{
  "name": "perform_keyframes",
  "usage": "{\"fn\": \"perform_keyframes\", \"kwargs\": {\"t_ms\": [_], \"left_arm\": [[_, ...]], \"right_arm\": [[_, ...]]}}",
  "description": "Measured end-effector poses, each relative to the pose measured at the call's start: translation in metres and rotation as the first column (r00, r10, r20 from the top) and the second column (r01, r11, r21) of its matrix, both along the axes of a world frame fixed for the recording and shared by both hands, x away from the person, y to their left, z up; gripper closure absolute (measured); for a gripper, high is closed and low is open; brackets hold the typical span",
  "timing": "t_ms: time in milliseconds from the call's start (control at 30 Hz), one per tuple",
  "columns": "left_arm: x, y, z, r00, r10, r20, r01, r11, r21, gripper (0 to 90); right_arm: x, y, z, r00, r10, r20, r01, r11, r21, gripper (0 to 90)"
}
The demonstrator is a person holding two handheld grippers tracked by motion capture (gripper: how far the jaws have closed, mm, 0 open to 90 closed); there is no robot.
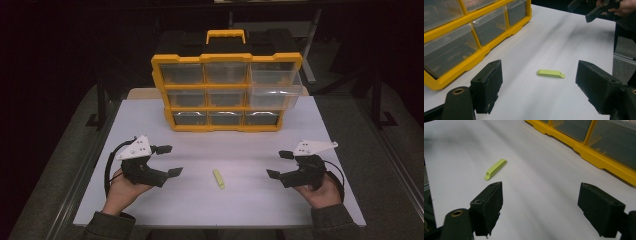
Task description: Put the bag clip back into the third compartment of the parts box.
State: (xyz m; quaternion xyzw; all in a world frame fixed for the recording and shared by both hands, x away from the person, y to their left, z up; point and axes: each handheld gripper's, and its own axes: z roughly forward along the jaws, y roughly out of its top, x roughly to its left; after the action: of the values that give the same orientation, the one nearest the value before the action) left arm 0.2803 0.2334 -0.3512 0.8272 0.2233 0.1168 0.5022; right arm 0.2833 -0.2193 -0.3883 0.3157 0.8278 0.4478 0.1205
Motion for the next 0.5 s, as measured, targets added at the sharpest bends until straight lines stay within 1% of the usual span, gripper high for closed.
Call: {"fn": "perform_keyframes", "kwargs": {"t_ms": [67, 100, 200, 267, 300, 367, 433, 500], "left_arm": [[0.000, 0.003, -0.004, 0.9999, 0.008, -0.007, -0.008, 1.0000, 0.000, 21.8], [0.000, 0.005, -0.005, 1.0000, 0.008, -0.003, -0.008, 0.9999, 0.012, 21.8], [-0.001, 0.007, -0.008, 0.9998, 0.021, -0.005, -0.021, 0.9998, 0.008, 21.8], [0.000, 0.007, -0.008, 0.9999, 0.017, -0.001, -0.017, 0.9996, 0.024, 21.7], [0.000, 0.007, -0.008, 0.9998, 0.017, -0.001, -0.017, 0.9995, 0.025, 21.7], [0.000, 0.007, -0.009, 0.9998, 0.018, -0.001, -0.018, 0.9997, 0.019, 21.5], [-0.001, 0.008, -0.009, 0.9998, 0.021, -0.002, -0.021, 0.9997, 0.011, 21.4], [-0.001, 0.008, -0.009, 0.9998, 0.022, 0.001, -0.022, 0.9997, 0.012, 21.4]], "right_arm": [[-0.002, 0.003, 0.005, 1.0000, 0.001, 0.000, -0.001, 1.000, -0.012, 20.6], [-0.002, 0.005, 0.008, 1.0000, 0.004, -0.006, -0.004, 1.000, -0.012, 20.7], [-0.004, 0.011, 0.015, 0.9999, 0.010, -0.002, -0.010, 1.000, -0.006, 22.0], [-0.005, 0.016, 0.020, 0.9998, 0.020, -0.003, -0.020, 1.000, -0.003, 22.1], [-0.006, 0.020, 0.022, 0.9998, 0.021, 0.000, -0.021, 1.000, 0.005, 22.2], [-0.008, 0.026, 0.025, 0.9995, 0.032, -0.001, -0.032, 0.999, 0.006, 22.5], [-0.009, 0.032, 0.029, 0.9993, 0.036, 0.000, -0.036, 0.999, -0.006, 22.9], [-0.009, 0.039, 0.031, 0.9990, 0.043, -0.010, -0.043, 0.999, -0.003, 24.3]]}}
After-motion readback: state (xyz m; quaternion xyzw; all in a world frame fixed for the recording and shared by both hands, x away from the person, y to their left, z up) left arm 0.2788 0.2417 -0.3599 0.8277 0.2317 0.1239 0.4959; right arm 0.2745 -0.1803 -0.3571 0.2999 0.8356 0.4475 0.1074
